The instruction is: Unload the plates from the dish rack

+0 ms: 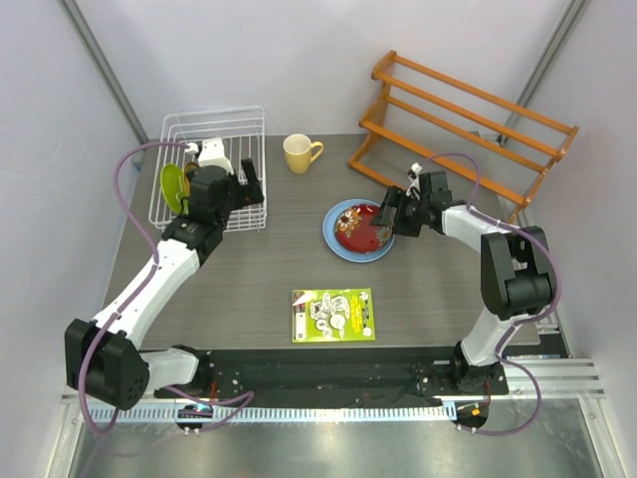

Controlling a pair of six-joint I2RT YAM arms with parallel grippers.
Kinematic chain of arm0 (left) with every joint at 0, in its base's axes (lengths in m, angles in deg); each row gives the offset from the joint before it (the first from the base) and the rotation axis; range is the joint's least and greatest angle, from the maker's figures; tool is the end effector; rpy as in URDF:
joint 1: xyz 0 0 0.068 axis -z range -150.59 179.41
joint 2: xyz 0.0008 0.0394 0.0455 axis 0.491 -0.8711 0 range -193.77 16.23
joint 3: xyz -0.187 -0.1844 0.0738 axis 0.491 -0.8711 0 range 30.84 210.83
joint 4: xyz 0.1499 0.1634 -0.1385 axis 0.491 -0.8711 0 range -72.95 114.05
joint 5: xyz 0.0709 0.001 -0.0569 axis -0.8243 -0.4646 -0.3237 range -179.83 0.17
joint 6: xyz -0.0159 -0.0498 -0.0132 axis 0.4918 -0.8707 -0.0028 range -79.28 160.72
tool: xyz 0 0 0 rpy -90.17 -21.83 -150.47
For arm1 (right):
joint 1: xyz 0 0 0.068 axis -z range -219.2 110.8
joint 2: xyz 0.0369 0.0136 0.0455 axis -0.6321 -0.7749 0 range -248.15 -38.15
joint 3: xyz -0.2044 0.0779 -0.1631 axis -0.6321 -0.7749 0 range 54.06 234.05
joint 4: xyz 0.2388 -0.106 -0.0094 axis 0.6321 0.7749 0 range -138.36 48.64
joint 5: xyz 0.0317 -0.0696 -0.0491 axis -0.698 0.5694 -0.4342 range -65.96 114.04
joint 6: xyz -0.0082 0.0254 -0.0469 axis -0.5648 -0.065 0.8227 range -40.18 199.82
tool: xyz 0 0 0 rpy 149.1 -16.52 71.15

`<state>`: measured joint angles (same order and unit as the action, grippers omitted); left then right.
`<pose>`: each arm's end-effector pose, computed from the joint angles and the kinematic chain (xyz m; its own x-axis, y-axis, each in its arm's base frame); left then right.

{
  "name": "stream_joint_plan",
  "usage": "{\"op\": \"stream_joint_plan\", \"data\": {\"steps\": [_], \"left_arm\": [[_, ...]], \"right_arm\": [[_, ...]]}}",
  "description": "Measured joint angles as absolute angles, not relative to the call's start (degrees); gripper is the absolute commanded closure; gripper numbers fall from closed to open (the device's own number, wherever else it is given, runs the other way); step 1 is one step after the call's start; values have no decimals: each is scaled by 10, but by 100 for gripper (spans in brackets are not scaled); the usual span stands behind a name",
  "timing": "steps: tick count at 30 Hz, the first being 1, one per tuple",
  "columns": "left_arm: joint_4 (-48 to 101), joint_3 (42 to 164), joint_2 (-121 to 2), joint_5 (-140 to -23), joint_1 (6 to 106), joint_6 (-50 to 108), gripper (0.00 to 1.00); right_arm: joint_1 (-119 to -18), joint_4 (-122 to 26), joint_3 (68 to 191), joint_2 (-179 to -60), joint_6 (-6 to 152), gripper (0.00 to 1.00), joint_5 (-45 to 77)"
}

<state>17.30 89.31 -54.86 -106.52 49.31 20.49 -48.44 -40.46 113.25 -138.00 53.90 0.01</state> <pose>0.2749 -0.0888 0.3324 -0.3171 -0.2373 -0.9182 -0.0408 0.9707 -0.2368 0.3535 0.0721 0.1797 -0.8458 0.2668 -0.4620 -0.0479 0.8245 0.5638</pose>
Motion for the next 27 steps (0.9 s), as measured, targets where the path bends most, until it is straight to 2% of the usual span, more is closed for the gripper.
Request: {"op": "stream_joint_plan", "data": {"steps": [15,21,27], "left_arm": [[165,906,-575,-1083,437,211,0],[179,933,-640,-1112,366,215,1],[191,958,-727,-1130,335,221,0]], "right_arm": [[-516,-295,1159,-1277,617,19,198],[-516,-294,1153,-1246,621,19,233],[-516,-292,1135,-1247,622,19,238]]}}
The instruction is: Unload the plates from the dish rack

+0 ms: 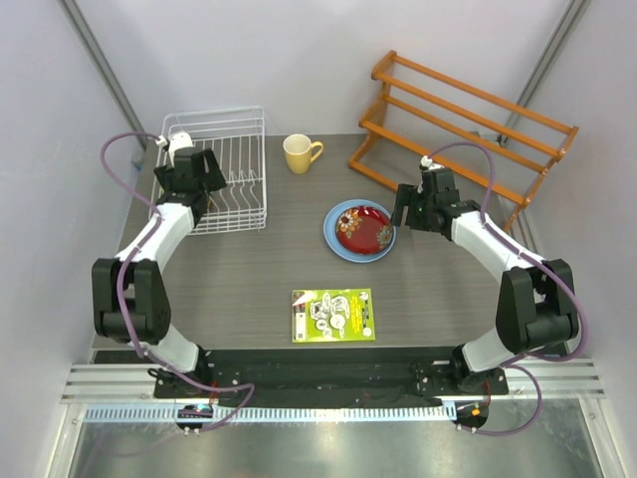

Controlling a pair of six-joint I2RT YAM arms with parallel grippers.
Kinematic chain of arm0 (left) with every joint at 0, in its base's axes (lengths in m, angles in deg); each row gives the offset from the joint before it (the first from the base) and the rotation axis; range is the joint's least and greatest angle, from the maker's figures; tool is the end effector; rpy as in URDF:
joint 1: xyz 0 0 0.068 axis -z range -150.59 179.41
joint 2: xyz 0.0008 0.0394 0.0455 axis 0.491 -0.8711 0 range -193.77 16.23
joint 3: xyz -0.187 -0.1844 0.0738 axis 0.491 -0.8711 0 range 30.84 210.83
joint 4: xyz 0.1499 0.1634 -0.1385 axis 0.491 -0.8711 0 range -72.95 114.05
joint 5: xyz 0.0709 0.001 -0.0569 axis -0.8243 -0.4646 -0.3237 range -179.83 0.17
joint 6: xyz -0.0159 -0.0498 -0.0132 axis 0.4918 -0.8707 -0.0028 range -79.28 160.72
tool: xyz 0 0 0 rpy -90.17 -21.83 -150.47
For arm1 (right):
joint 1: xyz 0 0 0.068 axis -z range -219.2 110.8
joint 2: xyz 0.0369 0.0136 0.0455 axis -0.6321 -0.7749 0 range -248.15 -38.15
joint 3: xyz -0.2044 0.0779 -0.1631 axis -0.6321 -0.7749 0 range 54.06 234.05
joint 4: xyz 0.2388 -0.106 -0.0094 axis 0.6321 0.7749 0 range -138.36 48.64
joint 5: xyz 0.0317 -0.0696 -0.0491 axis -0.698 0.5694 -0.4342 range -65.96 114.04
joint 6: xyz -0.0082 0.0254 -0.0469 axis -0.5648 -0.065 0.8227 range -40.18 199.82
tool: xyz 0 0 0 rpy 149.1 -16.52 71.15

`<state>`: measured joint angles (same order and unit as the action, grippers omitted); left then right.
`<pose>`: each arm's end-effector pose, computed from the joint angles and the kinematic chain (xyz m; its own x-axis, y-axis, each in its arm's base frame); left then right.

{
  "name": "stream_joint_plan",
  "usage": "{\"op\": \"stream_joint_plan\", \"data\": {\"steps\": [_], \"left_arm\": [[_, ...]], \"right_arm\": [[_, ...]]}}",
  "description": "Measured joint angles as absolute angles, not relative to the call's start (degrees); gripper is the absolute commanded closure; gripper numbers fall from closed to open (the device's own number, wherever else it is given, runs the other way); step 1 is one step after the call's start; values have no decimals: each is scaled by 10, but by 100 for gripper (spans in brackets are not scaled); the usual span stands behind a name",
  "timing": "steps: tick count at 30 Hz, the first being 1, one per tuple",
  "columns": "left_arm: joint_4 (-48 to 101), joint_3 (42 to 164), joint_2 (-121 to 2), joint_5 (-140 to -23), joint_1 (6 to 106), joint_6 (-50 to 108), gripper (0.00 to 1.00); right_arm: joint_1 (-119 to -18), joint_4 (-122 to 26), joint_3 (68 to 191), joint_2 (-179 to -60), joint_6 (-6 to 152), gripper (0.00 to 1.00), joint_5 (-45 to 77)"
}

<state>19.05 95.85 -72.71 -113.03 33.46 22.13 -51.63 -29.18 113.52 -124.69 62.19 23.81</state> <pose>0.3569 -0.0113 0.2813 -0.3683 -0.2676 -0.8904 -0.4181 0.9030 -0.0984 0.3176 0.0700 0.2397 -0.7384 0.1473 -0.6581 0.0059 0.9772 0.2121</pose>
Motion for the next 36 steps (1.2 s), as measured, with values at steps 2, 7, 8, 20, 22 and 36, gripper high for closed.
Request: {"op": "stream_joint_plan", "data": {"steps": [2,7,8,20,22,36], "left_arm": [[192,975,-752,-1130,329,222,1],[204,1002,-791,-1130,315,221,2],[206,1006,-796,-1130,311,221,3],[222,1024,-853,-1106,269,200,64],[225,1024,-854,-1100,265,195,93],[227,1024,-849,-1086,264,243,100]], "right_arm": [[-516,-290,1131,-1247,622,19,239],[-516,-290,1124,-1247,625,19,240],[-516,-290,1122,-1247,626,19,240],[-516,-290,1109,-1247,630,33,240],[-516,-290,1108,-1247,630,34,240],[-516,-290,1103,-1247,630,34,240]]}}
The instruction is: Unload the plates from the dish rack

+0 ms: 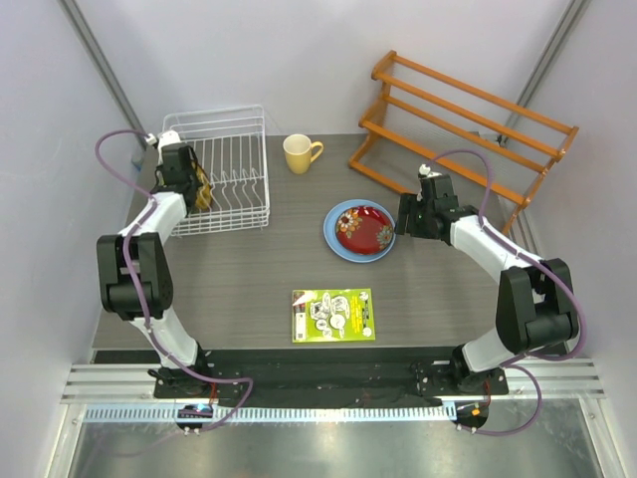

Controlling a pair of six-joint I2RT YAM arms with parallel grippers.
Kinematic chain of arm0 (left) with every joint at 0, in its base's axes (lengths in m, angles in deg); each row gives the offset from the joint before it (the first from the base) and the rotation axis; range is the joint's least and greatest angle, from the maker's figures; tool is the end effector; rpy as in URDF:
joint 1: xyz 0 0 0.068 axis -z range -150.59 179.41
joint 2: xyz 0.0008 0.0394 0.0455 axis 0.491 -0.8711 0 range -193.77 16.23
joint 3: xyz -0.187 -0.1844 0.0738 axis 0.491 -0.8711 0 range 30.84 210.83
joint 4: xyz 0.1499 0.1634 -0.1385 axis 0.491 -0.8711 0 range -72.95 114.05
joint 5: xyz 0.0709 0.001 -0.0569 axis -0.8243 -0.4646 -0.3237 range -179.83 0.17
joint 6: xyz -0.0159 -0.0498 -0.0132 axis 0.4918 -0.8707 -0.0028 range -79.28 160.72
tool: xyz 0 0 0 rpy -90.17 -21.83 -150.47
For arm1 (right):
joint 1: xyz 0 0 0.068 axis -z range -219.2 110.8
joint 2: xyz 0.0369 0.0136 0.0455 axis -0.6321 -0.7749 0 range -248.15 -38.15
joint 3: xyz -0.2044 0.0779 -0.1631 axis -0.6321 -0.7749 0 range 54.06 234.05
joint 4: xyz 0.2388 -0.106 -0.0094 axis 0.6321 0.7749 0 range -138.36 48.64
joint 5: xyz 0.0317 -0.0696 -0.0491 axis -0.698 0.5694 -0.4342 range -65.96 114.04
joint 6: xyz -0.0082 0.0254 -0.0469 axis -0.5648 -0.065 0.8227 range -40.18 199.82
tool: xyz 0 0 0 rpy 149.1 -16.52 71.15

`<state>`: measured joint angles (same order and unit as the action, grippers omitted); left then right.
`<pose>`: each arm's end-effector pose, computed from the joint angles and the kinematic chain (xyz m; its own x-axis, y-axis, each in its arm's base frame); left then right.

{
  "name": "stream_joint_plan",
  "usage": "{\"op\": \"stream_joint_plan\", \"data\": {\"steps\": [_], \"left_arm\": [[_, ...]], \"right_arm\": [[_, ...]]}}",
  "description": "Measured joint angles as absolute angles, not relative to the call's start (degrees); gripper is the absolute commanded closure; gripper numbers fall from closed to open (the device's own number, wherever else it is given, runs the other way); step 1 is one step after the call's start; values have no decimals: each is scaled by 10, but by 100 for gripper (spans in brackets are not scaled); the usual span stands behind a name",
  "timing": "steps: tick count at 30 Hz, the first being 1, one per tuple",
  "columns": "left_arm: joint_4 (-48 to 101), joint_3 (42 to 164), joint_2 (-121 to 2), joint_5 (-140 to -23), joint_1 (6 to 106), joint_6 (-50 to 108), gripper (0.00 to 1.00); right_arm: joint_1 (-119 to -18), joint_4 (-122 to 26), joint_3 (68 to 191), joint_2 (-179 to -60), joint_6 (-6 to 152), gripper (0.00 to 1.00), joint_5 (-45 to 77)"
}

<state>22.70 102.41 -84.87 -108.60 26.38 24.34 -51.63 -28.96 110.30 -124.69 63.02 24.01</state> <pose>0.4049 0.0328 0.2487 -0.3998 -0.2884 -0.8701 -0.4570 0.8855 -0.0836 0.3093 0.0681 0.2216 -0.7753 0.1250 -0.6192 0.0088 0.9823 0.1873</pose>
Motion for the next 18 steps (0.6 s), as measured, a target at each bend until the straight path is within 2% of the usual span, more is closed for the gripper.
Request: {"op": "stream_joint_plan", "data": {"steps": [9,18], "left_arm": [[211,1039,-788,-1127,271,307,100],[204,1049,-707,-1179,349,364,100]], "right_arm": [[-516,-290,1103,-1247,630,33,240],[-516,-290,1103,-1247,630,33,237]]}}
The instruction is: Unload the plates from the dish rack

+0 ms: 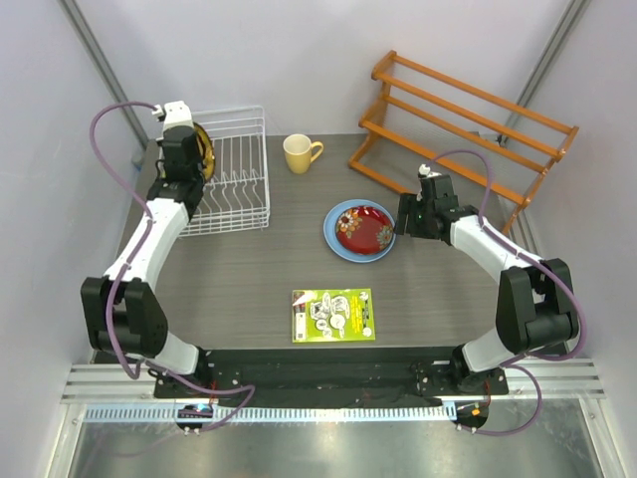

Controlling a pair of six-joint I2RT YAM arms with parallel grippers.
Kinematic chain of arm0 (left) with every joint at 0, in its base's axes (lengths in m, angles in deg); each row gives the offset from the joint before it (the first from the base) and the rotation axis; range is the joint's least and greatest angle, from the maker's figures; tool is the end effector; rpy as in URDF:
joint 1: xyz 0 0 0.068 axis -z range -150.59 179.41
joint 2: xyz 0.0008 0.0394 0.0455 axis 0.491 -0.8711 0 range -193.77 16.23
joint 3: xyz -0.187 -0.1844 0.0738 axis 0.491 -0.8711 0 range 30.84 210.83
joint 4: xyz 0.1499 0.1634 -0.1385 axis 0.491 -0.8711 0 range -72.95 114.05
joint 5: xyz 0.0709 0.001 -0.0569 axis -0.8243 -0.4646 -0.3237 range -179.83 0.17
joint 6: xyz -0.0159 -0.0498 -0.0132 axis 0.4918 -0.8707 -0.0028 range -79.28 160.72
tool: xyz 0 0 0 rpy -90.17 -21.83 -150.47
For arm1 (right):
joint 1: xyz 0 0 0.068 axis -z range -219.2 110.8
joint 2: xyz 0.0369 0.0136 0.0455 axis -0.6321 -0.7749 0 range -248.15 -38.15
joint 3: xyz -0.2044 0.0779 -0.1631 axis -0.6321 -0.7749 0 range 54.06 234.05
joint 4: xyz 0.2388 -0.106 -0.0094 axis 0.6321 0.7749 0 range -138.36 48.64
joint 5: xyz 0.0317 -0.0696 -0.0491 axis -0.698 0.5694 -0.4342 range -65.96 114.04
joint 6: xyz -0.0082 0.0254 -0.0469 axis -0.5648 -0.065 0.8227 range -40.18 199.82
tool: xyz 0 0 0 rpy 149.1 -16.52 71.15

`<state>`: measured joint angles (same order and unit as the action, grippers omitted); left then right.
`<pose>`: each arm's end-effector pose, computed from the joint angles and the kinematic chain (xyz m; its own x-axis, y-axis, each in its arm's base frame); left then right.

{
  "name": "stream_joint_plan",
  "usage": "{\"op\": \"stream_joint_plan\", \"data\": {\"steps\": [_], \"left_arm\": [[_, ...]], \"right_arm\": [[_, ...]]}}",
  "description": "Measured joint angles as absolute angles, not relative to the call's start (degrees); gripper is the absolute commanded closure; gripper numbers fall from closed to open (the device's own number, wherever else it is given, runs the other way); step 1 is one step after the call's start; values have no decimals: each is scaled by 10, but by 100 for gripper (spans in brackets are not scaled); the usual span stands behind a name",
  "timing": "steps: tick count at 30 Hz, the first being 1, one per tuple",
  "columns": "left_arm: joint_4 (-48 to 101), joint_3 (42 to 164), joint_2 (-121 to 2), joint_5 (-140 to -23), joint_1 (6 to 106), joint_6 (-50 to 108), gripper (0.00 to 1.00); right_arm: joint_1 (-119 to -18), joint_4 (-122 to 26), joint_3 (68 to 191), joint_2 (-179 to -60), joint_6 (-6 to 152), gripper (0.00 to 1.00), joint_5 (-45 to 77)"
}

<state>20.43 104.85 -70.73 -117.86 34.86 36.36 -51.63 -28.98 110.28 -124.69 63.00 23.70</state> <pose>0.3593 -0.0176 0.3506 -0.2552 -0.0429 -0.9659 -0.3849 0.9209 0.0608 0.3092 0.0683 0.2216 -0.7762 0.1251 -0.6179 0.0058 0.9815 0.1914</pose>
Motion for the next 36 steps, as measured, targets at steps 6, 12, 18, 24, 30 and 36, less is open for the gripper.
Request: {"op": "stream_joint_plan", "data": {"steps": [6,12,18,24,30,36], "left_arm": [[162,1048,-661,-1109,342,300,100],[174,1002,-642,-912,348,168,100],[207,958,-669,-784,403,73,100],[271,920,-686,-717,452,3,100],[323,898,-697,-688,481,-41,100],[346,884,-701,-686,507,-56,100]], "right_arm": [[-516,-293,1108,-1246,620,32,197],[-519,-343,1115,-1241,583,30,116],[-533,-411,1115,-1226,540,29,48],[-560,-461,1115,-1226,508,28,12],[-572,-503,1115,-1233,486,28,-7],[-572,-531,1115,-1252,469,32,-20]]}}
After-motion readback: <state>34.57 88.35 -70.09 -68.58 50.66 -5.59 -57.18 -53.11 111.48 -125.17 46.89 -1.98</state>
